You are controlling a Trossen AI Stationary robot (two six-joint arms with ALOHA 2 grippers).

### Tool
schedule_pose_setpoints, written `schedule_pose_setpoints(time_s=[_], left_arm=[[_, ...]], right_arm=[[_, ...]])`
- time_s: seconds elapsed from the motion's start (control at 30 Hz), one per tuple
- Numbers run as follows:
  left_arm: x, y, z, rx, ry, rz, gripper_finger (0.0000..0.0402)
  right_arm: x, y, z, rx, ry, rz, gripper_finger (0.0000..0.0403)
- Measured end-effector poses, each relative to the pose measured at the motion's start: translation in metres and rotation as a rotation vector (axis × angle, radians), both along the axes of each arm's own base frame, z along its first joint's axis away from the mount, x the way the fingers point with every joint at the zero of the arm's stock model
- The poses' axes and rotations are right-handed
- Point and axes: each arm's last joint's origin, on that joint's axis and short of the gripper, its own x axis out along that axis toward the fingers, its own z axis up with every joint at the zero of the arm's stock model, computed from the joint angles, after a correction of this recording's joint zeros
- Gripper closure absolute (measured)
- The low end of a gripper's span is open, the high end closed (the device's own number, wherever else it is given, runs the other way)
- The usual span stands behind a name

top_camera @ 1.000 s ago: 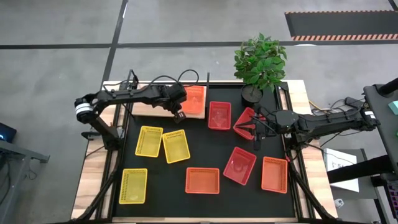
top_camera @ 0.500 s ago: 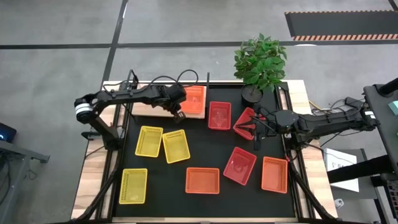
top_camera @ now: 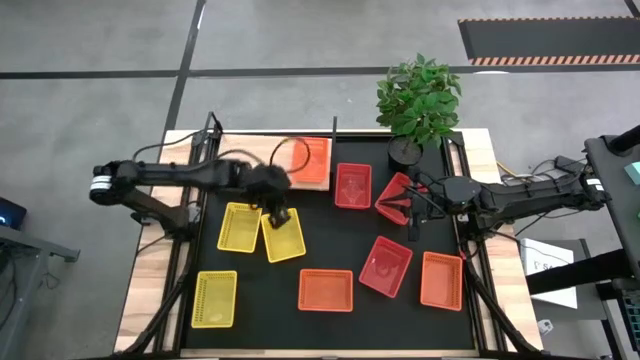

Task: Stack baskets on shelf by color
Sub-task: Put the top right yellow bin on the shelf

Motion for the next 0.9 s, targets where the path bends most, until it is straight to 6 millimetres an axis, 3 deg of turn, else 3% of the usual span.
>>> schedule_pose_setpoints(time_s=[0.27,0.47,0.63,0.9], left_arm=[[-0.001,-0.074,-0.002,-0.005,-0.041,-0.196,0.0402],[0.007,-0.118,-0.027,0.009,0.041,-0.337,0.0402],[0.017,-0.133,-0.047,0.005,0.092,-0.350,0.0389],[0.018,-0.133,-0.050,-0.010,0.098,-0.355,0.0289]], right_arm=[[0.000,0.000,0.001,0.001,-0.005,0.000,0.0394],[0.000,0.000,0.001,0.012,-0.010,-0.001,0.0394],[0.000,0.000,0.001,0.028,-0.011,-0.004,0.0394],[0.000,0.000,0.000,0.036,-0.003,-0.005,0.0394]])
